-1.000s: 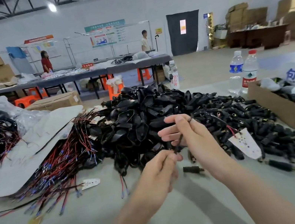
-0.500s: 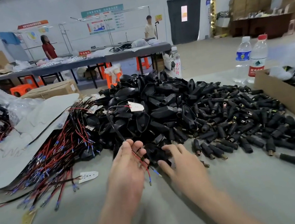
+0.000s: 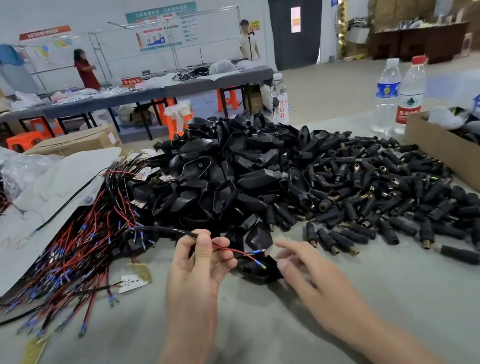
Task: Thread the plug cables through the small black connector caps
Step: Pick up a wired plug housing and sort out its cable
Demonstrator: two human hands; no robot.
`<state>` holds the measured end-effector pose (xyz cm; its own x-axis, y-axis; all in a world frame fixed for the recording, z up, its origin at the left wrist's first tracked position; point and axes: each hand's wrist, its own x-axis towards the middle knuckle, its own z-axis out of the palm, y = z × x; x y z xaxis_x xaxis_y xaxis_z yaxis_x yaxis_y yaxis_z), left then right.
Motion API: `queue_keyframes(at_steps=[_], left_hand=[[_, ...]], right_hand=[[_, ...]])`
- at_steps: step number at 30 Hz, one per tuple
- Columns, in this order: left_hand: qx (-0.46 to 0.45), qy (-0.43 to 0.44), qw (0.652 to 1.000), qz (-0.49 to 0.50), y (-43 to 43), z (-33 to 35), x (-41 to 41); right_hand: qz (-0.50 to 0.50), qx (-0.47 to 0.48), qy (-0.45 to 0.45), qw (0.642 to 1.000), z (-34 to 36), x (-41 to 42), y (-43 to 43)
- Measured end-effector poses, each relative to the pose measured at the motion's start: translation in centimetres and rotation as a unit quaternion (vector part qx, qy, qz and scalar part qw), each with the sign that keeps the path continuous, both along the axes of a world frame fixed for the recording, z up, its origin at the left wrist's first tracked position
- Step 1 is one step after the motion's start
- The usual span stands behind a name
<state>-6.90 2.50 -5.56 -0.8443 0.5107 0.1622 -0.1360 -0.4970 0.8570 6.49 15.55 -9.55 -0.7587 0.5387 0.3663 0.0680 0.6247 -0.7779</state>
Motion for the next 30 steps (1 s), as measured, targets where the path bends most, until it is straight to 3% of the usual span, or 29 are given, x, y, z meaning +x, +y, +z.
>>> queue_keyframes(at_steps=[10,13,14,15,17,18,21,24,25,30], left_hand=[[0.003,-0.012,1.0,-0.029,0.8,-0.8,0.3],[-0.096,0.009,0.995,0.021,0.7,-1.1,0.6],[-0.184,0.062,0.979,0.066,0.7,-1.2,0.9],[-0.284,0.144,0.94,0.125,0.5,-1.3,1.1],[-0.405,0.307,0.83,0.231,0.0,-1.3,1.6],[-0.405,0.35,0.805,0.256,-0.3,-1.1,2.0],[-0.333,0.412,0.801,0.278,-0.4,-0.6,3.1],[-0.314,0.565,0.707,0.286,-0.1,-0.9,3.0],[-0.321,0.588,0.696,0.258,0.1,-1.2,2.8],[-0.354,0.536,0.757,0.124,0.5,-2.6,2.5]], right_hand=[[-0.043,0.143,0.017,0.989,0.3,-1.5,0.2],[-0.054,0.145,0.027,0.988,0.2,-1.5,0.4],[-0.057,0.138,0.03,0.988,0.2,-1.6,0.5],[-0.06,0.134,0.03,0.989,0.3,-1.6,0.6],[-0.064,0.132,0.026,0.989,0.4,-1.6,0.7],[-0.065,0.132,0.024,0.989,0.4,-1.6,0.7],[-0.064,0.125,0.025,0.99,0.6,-1.4,0.7],[-0.052,0.123,0.032,0.991,0.7,-1.3,0.7],[-0.045,0.114,0.031,0.992,0.7,-1.3,0.7],[-0.012,0.052,0.057,0.997,0.8,-1.2,0.9]])
